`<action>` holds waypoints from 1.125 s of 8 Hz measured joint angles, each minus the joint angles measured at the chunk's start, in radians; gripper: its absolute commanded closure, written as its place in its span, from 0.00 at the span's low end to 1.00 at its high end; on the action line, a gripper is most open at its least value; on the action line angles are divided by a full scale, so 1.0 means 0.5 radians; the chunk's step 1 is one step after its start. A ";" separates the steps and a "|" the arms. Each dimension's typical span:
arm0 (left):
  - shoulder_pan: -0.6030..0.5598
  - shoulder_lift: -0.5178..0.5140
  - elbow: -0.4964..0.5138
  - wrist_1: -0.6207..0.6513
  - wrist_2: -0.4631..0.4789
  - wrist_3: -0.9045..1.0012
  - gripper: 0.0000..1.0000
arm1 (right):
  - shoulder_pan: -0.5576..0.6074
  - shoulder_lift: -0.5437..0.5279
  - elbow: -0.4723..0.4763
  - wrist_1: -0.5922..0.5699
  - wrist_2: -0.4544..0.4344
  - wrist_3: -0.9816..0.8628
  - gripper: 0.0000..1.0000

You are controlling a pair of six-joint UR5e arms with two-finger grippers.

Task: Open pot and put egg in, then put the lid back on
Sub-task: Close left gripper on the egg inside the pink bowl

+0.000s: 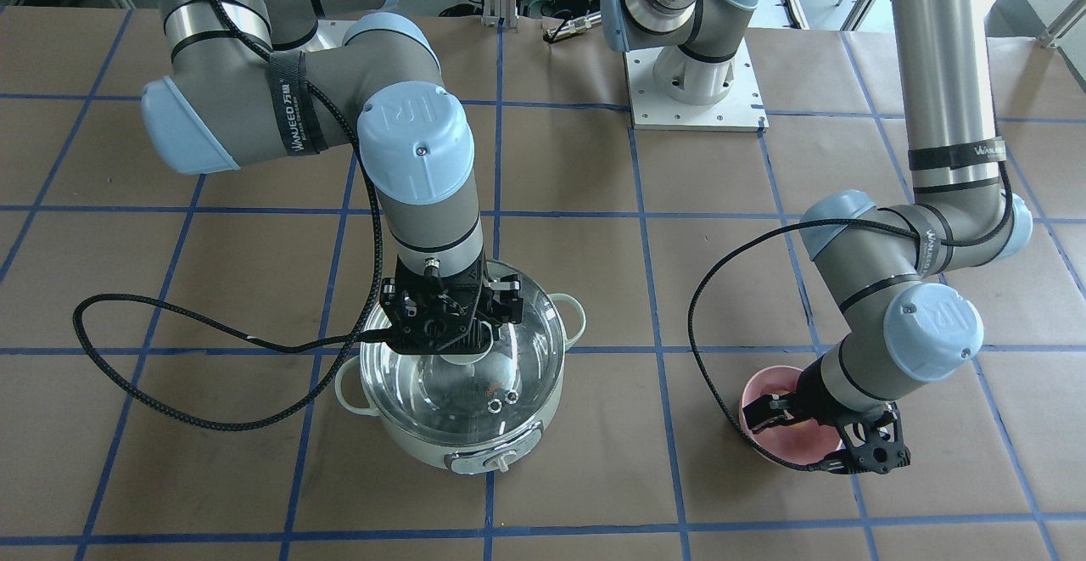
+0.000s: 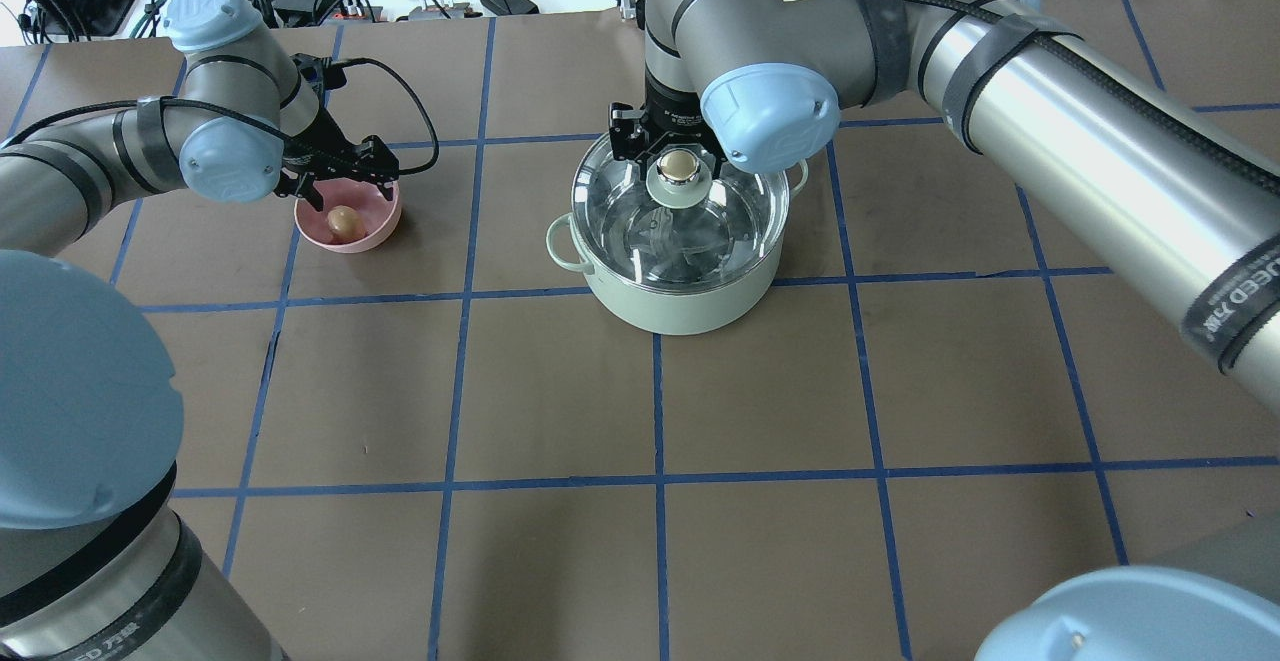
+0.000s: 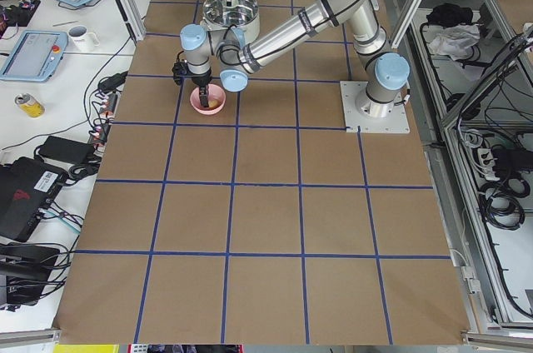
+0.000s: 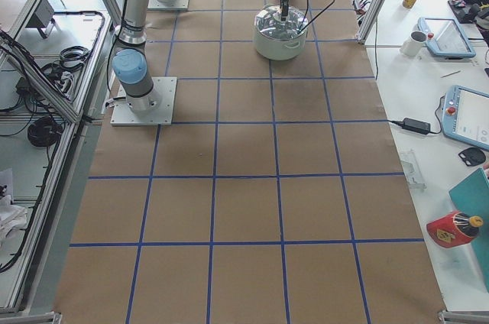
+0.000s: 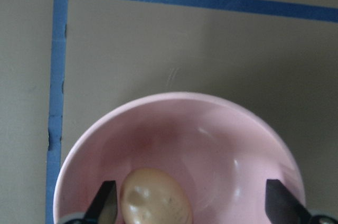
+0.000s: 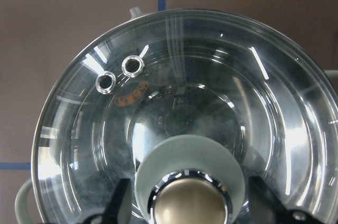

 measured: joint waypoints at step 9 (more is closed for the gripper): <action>0.000 -0.030 -0.034 -0.030 0.009 0.010 0.59 | -0.007 -0.003 0.015 -0.015 0.005 -0.001 0.51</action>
